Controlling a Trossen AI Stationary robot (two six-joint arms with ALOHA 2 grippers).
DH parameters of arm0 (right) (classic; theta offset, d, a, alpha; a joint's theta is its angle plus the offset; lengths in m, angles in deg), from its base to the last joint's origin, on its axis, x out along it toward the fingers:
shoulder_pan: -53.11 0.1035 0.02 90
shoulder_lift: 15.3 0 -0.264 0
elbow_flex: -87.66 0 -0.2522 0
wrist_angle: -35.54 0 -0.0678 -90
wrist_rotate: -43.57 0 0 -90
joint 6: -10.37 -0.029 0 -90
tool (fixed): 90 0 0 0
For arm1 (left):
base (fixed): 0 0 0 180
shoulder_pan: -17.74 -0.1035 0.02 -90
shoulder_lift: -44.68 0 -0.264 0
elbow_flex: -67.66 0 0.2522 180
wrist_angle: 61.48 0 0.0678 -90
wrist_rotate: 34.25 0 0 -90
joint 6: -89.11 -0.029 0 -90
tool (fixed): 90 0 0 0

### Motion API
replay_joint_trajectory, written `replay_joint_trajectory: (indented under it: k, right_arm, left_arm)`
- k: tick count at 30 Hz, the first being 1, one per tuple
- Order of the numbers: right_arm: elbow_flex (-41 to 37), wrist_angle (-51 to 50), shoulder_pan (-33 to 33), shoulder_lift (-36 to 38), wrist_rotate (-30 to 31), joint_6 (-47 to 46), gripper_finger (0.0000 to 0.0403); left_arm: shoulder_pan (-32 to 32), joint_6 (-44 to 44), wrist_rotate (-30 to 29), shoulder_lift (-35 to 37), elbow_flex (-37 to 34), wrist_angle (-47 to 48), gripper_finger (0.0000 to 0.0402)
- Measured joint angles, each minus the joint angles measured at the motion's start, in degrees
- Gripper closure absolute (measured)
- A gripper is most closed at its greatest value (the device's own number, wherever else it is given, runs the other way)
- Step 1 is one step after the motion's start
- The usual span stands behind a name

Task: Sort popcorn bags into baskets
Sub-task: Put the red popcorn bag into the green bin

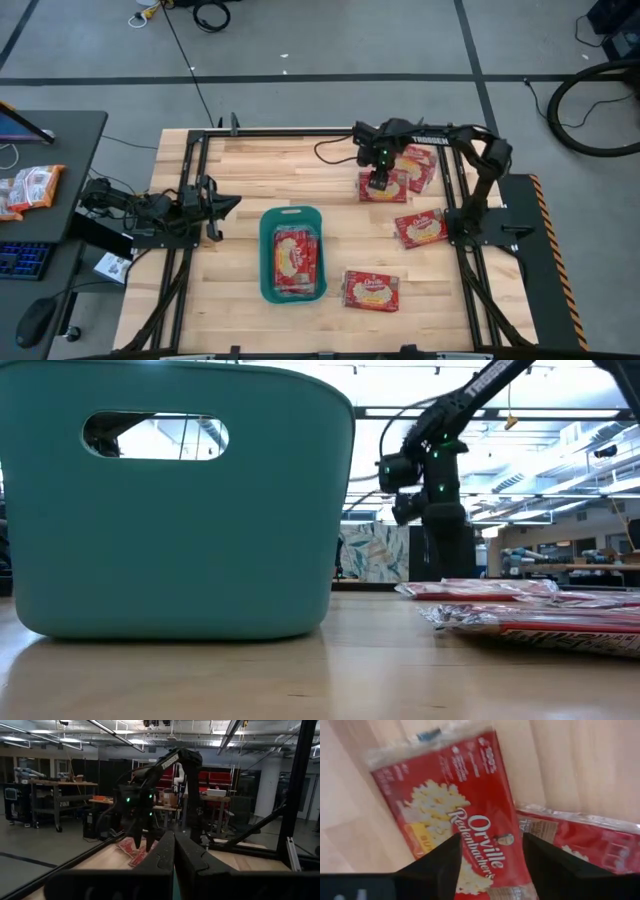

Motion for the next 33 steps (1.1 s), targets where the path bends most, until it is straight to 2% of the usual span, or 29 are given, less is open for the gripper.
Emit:
replay_joint_trajectory:
  k: [3, 5, 8, 12, 19, 26, 33]
  right_arm:
    - [0.00, 0.32, -1.18, -2.82, -0.59, 3.33, 0.0174]
    - [-0.01, 0.24, -1.10, -4.58, 1.34, 5.29, 0.0171]
    - [0.09, -0.67, -0.05, -6.21, 3.54, 7.19, 0.0186]
    - [0.18, -0.62, 1.32, -7.08, 3.99, 7.74, 0.0244]
    - [0.05, -0.68, 1.97, -6.08, 4.20, 5.24, 0.0381]
    - [0.98, -7.87, 5.21, 1.30, 2.99, -4.47, 0.0374]
    - [0.98, -7.19, 13.14, 11.86, -9.75, -19.60, 0.0386]
  left_arm:
    - [0.00, -0.02, -0.19, 0.00, 0.00, 0.11, 0.0395]
    - [0.00, -0.02, -0.17, -0.02, 0.00, 0.21, 0.0395]
    - [0.00, -0.02, -0.17, 0.00, 0.00, 0.34, 0.0395]
    - [0.00, -0.04, -0.19, 0.00, 0.00, 0.46, 0.0395]
    - [0.00, -0.04, -0.63, 0.00, 0.00, 0.48, 0.0395]
    - [0.00, 0.06, -0.61, 0.00, 0.00, 0.46, 0.0395]
    - [0.00, 0.09, -0.60, -0.02, 0.00, 0.46, 0.0395]
